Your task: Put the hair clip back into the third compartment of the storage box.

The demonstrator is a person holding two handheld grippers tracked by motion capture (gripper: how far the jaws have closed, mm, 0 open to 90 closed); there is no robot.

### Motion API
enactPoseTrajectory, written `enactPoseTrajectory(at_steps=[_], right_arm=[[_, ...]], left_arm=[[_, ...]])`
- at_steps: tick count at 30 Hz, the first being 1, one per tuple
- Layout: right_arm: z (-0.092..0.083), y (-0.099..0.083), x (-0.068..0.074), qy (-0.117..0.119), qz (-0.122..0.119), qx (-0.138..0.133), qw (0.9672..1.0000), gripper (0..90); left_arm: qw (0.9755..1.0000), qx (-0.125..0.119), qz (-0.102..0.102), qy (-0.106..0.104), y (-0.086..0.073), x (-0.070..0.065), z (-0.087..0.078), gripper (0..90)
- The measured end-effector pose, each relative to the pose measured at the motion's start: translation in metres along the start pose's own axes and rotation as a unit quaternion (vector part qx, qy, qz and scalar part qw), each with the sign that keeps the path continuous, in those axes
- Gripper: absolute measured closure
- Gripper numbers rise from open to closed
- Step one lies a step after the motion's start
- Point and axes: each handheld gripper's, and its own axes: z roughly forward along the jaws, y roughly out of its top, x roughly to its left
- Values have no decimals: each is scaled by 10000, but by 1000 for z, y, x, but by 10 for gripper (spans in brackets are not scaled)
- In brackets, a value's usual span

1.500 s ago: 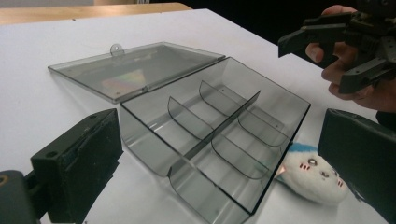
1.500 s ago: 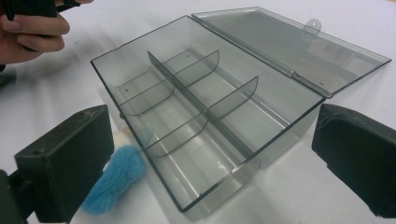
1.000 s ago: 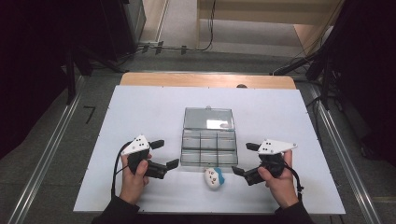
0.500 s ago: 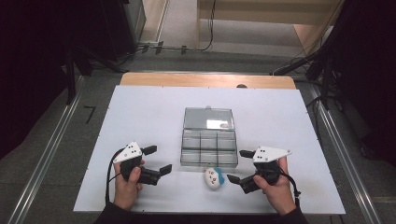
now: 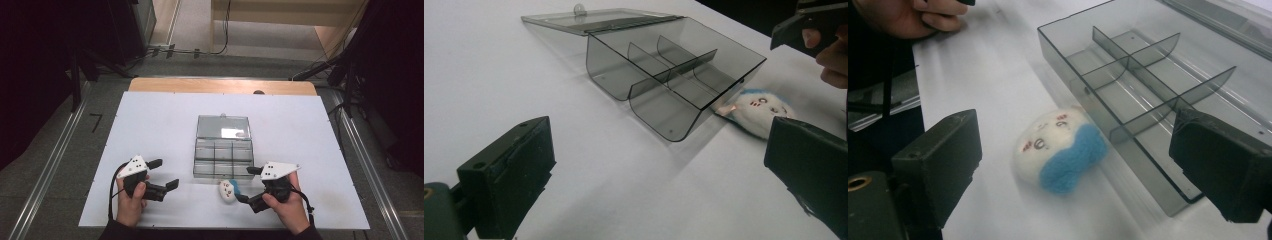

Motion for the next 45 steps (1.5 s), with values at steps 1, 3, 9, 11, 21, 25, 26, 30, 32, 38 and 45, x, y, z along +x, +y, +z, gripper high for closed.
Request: enactPoseTrajectory(at_steps=[1,3,9,11,21,25,26,30,32,38,45], right_arm=[[0,0,1,12,-4,21,10000,115],[2,0,2,51,-1,63,10000,121],[7,-1,6,116,-48,190,9997,194],[9,-1,6,121,-68,235,9996,208],[20,-3,9,156,-128,476,9987,254],[24,-5,9,119,-144,565,9982,258],[25,-5,9,111,-145,592,9981,259],[29,-7,10,39,-166,668,9976,260],[30,-7,11,-20,-146,703,9974,259],[36,-9,12,-87,-183,772,9968,259],[41,-10,14,-227,-199,839,9960,255]], left_arm=[[10000,-18,-17,4,-1,1,-1,0],[10000,-8,-18,42,-1,2,-3,0],[10000,-8,-36,91,-3,4,-7,0],[9999,-1,-40,102,-4,5,-8,0],[9999,22,-36,100,-5,6,-7,0],[9999,39,-42,90,-5,6,-6,0],[9999,55,-35,95,-5,6,-6,0],[9999,71,-26,70,-5,6,-5,0],[9999,79,-28,70,-5,6,-5,0],[9999,105,-20,86,-5,6,-4,0],[9999,121,-18,71,-6,5,-3,0]])
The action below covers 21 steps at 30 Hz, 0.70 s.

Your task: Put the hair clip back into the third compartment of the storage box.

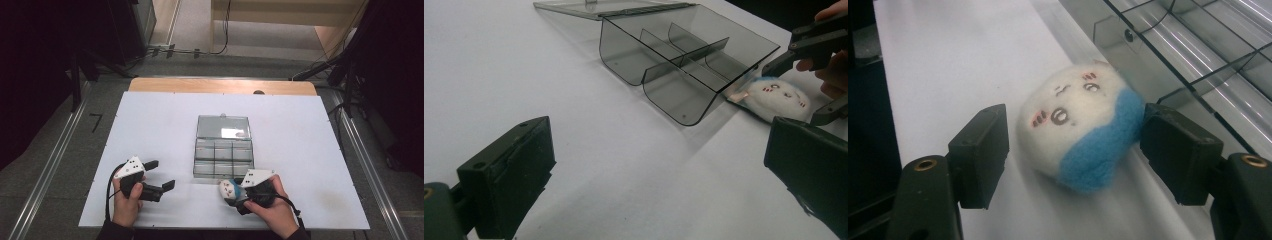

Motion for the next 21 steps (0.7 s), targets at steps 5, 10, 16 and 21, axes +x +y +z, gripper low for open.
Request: enactPoseTrajectory(at_steps=[5,10,16,21], right_arm=[[3,-1,1,-113,-12,37,9999,255],[6,-1,1,-198,-19,93,9998,285],[6,-2,-2,-145,9,116,9998,336],[5,-1,-1,-164,-111,155,9997,391]], left_arm=[[10000,4,0,-2,0,0,0,0],[10000,10,0,-10,0,0,0,0],[10000,22,2,-12,0,0,0,0],[10000,30,3,-12,0,0,1,0]])
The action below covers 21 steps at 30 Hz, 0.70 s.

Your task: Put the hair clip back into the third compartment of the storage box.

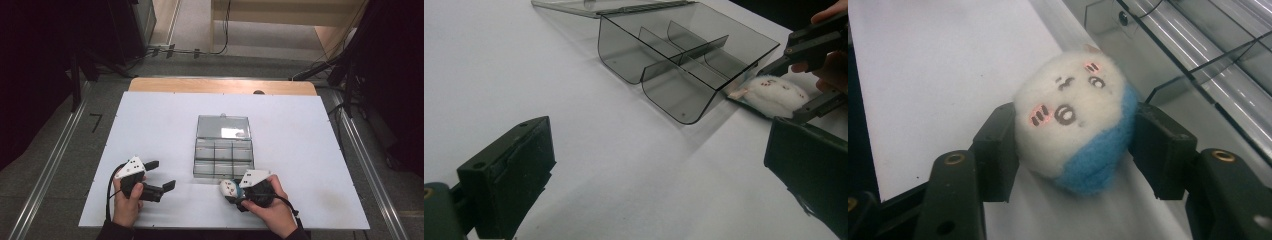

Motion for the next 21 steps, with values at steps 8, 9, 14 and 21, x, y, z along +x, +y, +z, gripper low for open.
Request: enactPoseTrajectory(at_steps=[8,9,14,21], right_arm=[[-2,0,-2,90,-3,-1,10000,453],[-2,0,-2,80,-15,-1,10000,459],[-3,0,-3,104,1,-24,9999,482],[-4,-1,-5,155,86,-38,9998,489]], left_arm=[[10000,-9,-4,-6,0,0,0,0],[10000,-8,-4,-7,0,0,0,0],[10000,-15,-14,-4,0,1,0,0],[10000,14,-27,13,0,1,0,0]])
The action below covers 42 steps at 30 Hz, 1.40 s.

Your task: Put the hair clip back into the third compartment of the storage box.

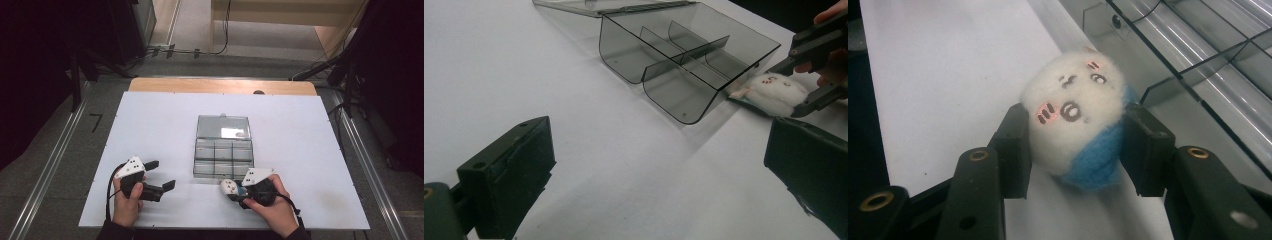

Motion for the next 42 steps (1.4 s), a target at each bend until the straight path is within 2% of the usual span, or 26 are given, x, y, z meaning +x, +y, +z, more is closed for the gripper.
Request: enactPoseTrajectory(at_steps=[2,6,12,16,22,36,42], right_arm=[[1,0,0,14,-10,9,10000,487],[1,-2,-3,109,121,-46,9999,484],[1,-2,0,19,50,-26,10000,485],[0,-1,0,-16,-13,-29,10000,520],[-4,-1,0,-20,21,-94,10000,530],[-12,5,6,203,-97,-275,9994,541],[-20,8,7,266,-165,-476,9984,540]], left_arm=[[10000,2,1,3,0,0,0,0],[10000,3,2,6,0,0,0,0],[10000,13,8,13,0,0,1,0],[10000,4,5,6,0,0,0,0],[10000,5,9,-1,0,0,0,0],[10000,12,18,-3,0,0,1,0],[10000,9,16,-3,0,0,1,0]])
